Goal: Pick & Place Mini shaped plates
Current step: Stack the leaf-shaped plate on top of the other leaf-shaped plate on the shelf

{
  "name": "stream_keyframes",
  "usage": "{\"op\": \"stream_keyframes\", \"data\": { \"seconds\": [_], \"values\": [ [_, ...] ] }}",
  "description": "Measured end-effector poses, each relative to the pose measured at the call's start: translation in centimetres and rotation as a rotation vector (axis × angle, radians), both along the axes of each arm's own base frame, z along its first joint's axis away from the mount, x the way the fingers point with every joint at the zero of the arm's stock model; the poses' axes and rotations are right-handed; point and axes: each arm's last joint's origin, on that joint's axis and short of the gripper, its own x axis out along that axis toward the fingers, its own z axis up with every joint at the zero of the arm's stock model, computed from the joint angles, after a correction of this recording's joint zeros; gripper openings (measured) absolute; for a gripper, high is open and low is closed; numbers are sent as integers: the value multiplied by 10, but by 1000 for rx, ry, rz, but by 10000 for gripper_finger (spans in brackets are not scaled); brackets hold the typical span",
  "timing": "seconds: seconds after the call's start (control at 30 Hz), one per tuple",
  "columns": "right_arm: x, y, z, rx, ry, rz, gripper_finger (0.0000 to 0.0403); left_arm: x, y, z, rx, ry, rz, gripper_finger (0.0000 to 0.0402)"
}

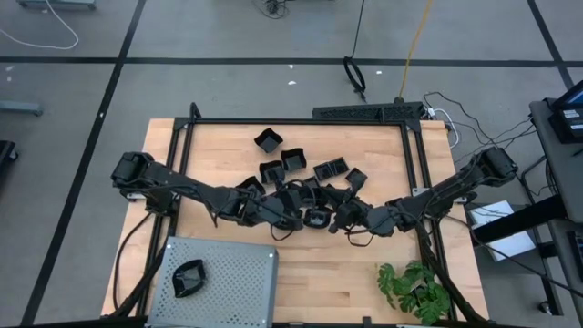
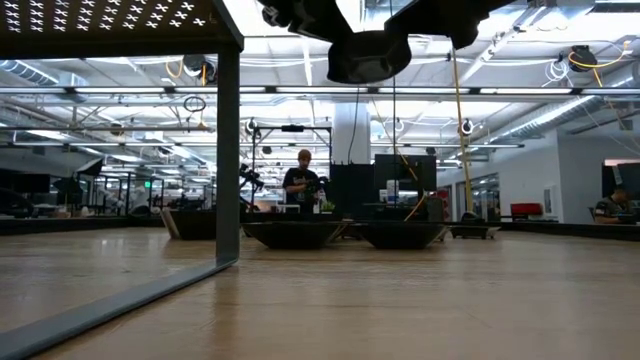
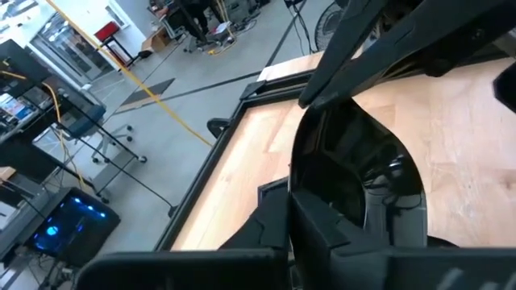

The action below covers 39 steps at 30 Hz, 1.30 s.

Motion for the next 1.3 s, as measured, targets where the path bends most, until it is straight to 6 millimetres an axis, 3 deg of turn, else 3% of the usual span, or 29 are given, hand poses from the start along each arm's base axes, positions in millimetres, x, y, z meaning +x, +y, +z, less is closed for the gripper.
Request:
{"op": "stream_keyframes", "data": {
  "seconds": [0.13,0.3,0.47,0.7,0.97,1.3],
  "values": [
    [-3,3,3,72,-58,7,15,-4,-4,3,44,5,27,10],
    [-11,13,12,111,-115,44,63,-15,-10,20,39,-41,22,9],
    [-22,22,20,122,-156,3,113,-41,-18,45,-25,-86,13,4],
    [-29,29,20,109,-158,-62,150,-109,-28,58,-273,11,54,5],
    [-29,30,20,113,-164,-59,151,-192,-41,65,-735,87,149,5],
    [-29,30,22,83,-152,-58,151,-247,-94,61,-1129,100,147,4]
  ]
}}
